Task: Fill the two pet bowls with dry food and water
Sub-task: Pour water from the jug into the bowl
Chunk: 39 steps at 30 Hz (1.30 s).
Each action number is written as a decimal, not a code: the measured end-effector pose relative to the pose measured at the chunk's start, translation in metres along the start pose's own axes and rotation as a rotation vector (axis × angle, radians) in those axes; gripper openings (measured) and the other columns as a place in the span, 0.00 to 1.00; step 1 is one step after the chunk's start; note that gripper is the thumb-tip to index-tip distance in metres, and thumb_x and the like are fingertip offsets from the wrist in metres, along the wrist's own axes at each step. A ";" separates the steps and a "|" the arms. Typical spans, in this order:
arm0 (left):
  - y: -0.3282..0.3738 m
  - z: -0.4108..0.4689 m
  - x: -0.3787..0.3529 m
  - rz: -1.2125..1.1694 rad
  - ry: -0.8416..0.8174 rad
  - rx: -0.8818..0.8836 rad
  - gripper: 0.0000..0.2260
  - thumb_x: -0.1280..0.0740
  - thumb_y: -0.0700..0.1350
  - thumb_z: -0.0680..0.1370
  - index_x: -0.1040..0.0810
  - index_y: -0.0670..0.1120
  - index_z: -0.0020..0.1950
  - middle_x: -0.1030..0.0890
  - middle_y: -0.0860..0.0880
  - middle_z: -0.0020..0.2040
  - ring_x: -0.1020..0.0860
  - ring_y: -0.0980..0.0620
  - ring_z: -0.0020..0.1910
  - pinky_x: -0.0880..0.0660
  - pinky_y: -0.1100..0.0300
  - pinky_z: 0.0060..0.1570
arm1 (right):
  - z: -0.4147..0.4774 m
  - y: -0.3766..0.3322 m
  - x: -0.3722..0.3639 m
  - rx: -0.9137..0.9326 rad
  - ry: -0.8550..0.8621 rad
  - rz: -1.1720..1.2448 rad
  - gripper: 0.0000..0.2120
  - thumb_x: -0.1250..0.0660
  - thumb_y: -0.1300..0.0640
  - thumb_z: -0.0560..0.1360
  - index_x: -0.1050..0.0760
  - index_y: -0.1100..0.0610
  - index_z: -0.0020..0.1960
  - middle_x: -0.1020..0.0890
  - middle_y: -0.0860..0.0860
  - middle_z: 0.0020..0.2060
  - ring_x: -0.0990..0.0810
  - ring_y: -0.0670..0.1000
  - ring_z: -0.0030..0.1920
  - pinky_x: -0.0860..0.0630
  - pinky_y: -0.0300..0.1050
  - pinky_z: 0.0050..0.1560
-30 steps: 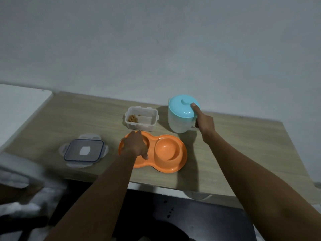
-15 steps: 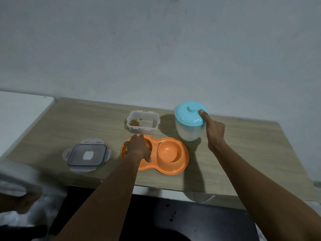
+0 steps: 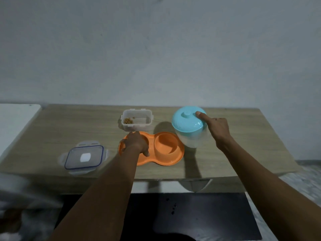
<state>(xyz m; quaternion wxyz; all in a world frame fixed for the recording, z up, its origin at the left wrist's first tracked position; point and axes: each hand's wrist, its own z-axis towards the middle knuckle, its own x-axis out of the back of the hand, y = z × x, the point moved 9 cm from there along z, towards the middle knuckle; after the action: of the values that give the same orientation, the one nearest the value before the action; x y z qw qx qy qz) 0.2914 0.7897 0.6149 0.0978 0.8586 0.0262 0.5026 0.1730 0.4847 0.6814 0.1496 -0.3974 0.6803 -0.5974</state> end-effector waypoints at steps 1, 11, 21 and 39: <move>0.000 -0.001 0.001 0.001 0.003 -0.004 0.42 0.18 0.48 0.63 0.34 0.41 0.71 0.31 0.41 0.72 0.34 0.42 0.73 0.35 0.42 0.70 | -0.002 0.000 0.001 0.004 -0.004 -0.026 0.39 0.19 0.32 0.54 0.21 0.69 0.40 0.25 0.56 0.34 0.27 0.53 0.37 0.31 0.50 0.38; -0.002 -0.004 0.000 -0.032 0.014 -0.013 0.45 0.17 0.48 0.62 0.36 0.40 0.72 0.30 0.41 0.71 0.32 0.42 0.72 0.33 0.45 0.67 | -0.017 -0.008 0.011 0.080 -0.038 -0.240 0.28 0.20 0.36 0.62 0.28 0.58 0.27 0.27 0.52 0.29 0.28 0.53 0.35 0.32 0.51 0.38; -0.002 -0.001 -0.001 -0.023 0.009 0.002 0.44 0.17 0.48 0.61 0.34 0.40 0.71 0.29 0.41 0.70 0.31 0.41 0.71 0.34 0.42 0.69 | -0.016 -0.012 0.007 0.103 -0.043 -0.409 0.34 0.22 0.31 0.59 0.21 0.65 0.35 0.24 0.54 0.31 0.27 0.53 0.34 0.33 0.51 0.37; -0.004 0.006 -0.006 -0.032 0.017 -0.001 0.46 0.16 0.48 0.60 0.35 0.41 0.72 0.29 0.41 0.69 0.30 0.39 0.69 0.30 0.41 0.65 | -0.019 -0.018 -0.004 0.143 -0.070 -0.480 0.36 0.23 0.33 0.64 0.17 0.69 0.42 0.14 0.63 0.42 0.22 0.54 0.36 0.32 0.50 0.38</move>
<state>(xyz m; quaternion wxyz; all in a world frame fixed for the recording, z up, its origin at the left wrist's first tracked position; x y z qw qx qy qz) 0.2937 0.7916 0.6066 0.1060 0.8536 0.0403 0.5084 0.1694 0.5015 0.7016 0.0546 -0.5562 0.5171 -0.6483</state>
